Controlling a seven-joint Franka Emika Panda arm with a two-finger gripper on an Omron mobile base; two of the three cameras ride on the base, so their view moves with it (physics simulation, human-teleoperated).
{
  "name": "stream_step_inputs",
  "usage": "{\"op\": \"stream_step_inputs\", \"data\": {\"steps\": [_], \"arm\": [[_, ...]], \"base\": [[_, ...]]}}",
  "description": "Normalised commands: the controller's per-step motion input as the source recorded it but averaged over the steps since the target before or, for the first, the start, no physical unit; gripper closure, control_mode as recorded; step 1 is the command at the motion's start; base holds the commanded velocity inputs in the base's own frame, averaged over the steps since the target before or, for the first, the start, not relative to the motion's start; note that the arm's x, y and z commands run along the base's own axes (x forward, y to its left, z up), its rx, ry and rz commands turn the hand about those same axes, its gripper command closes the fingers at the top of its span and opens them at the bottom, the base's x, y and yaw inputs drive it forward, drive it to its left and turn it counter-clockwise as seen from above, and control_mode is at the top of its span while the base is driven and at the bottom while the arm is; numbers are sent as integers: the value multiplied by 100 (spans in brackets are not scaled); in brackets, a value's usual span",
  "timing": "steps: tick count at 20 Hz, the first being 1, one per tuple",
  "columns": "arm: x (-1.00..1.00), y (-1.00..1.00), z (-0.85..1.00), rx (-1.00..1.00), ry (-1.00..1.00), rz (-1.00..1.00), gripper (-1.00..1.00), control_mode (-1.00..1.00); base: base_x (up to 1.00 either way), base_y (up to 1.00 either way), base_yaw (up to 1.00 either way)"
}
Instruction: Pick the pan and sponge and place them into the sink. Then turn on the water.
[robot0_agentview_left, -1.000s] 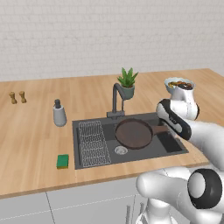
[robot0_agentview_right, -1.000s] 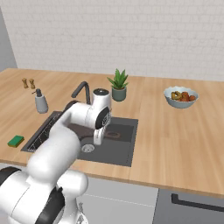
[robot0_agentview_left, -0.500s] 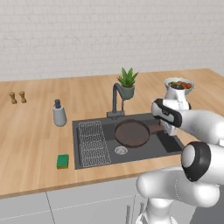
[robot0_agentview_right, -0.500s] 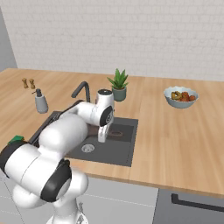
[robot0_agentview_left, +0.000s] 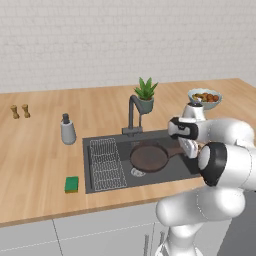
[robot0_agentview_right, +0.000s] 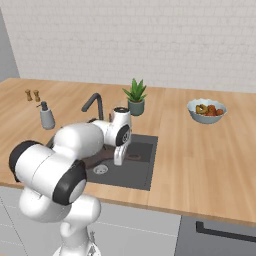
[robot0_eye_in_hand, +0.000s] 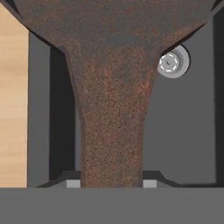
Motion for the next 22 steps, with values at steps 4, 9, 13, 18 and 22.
{"op": "stream_step_inputs", "data": {"steps": [4, 9, 13, 18, 22], "arm": [[14, 0, -34, -1, 8, 0, 100, -100], [13, 0, -25, 0, 6, 0, 100, -100], [36, 0, -14, 0, 4, 0, 100, -100], [55, 0, -3, 0, 0, 0, 100, -100], [25, 0, -6, 0, 0, 0, 100, -100]], "base": [[0, 0, 0], [0, 0, 0], [0, 0, 0], [0, 0, 0], [0, 0, 0]]}}
